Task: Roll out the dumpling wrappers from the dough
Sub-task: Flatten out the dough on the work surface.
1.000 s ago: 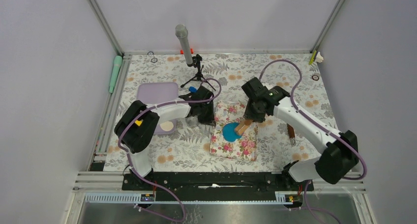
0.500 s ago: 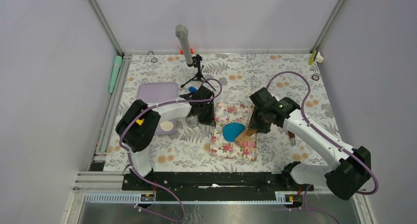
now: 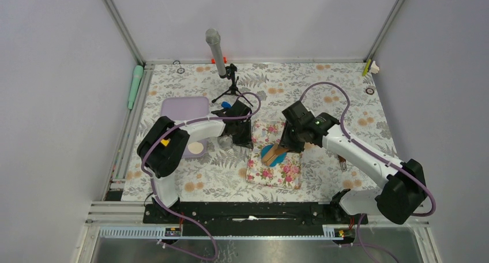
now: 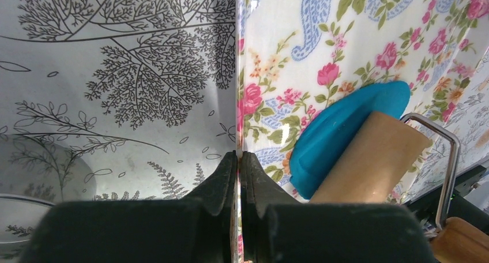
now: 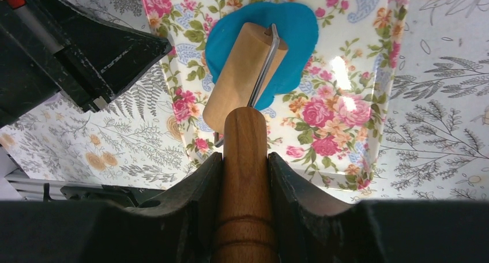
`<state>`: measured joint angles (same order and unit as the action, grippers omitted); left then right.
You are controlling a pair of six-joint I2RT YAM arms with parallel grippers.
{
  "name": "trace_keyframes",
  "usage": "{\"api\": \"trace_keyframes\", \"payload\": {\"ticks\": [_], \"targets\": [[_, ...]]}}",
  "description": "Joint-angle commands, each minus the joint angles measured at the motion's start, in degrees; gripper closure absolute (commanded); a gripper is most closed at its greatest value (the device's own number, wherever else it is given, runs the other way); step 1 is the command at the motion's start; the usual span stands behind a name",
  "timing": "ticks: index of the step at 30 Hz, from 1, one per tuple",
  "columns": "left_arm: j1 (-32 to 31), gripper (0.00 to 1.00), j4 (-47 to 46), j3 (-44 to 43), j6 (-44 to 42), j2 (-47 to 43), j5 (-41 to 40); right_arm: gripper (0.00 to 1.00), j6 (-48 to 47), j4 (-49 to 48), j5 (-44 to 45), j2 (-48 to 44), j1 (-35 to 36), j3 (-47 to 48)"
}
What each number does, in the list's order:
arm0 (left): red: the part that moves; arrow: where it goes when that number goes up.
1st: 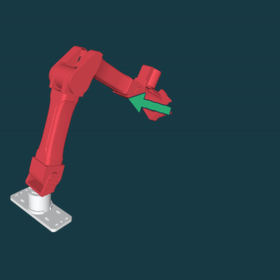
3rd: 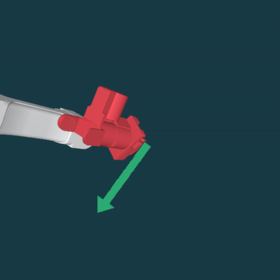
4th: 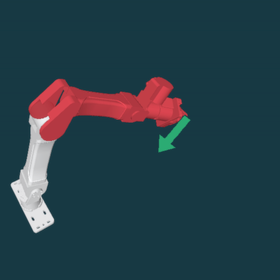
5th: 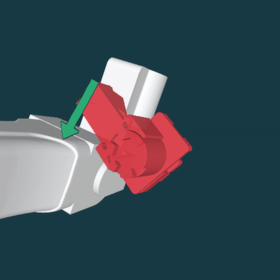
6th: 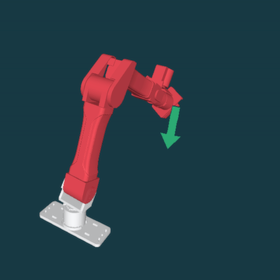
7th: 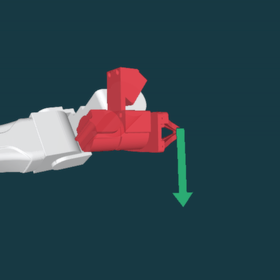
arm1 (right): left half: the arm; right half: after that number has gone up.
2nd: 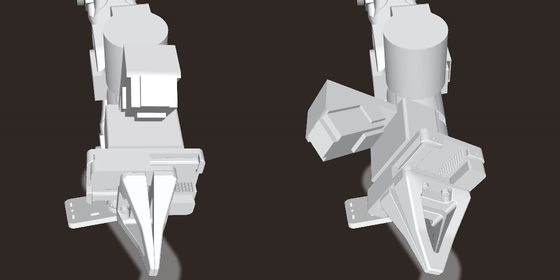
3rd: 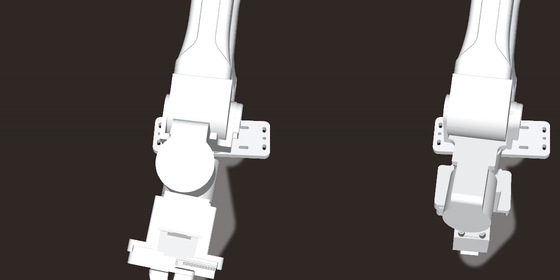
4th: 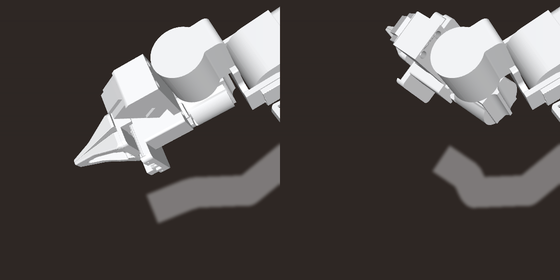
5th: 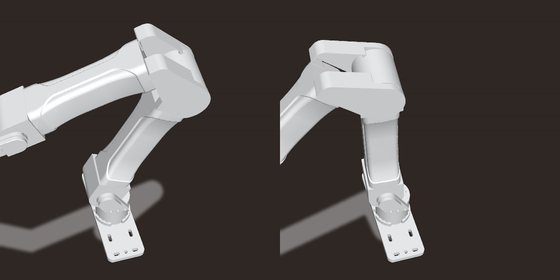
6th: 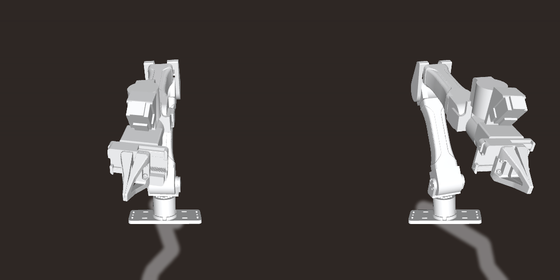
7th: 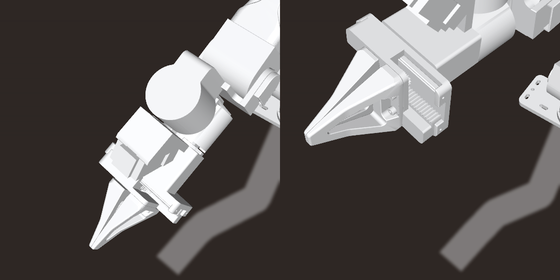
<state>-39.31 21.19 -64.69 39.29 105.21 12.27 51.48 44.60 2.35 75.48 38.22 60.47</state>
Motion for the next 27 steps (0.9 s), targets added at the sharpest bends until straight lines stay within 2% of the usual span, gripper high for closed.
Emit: {"api": "trace_keyframes", "payload": {"ticks": [1, 4, 8, 27], "targets": [[0.2, 1.0, -0.6, -2.6, -0.5, 0.0, 0.7, 1.0, 1.8, -1.1, 2.7, 0.9, 2.8, -1.1], [0.2, 1.0, -0.7, -2.6, -0.6, 0.5, 1.2, 1.0, 1.9, 2.9, 9.9, 4.2, 5.5, -0.1], [0.2, 1.0, -0.6, -2.4, -0.7, 0.3, 1.0, 1.0, 2.5, 4.6, 13.0, 8.1, 7.1, -0.1], [0.2, 1.0, -1.5, -0.6, -0.7, -1.1, 1.1, 1.0, 5.9, 0.2, 13.7, 12.7, 7.1, -2.4]]}}
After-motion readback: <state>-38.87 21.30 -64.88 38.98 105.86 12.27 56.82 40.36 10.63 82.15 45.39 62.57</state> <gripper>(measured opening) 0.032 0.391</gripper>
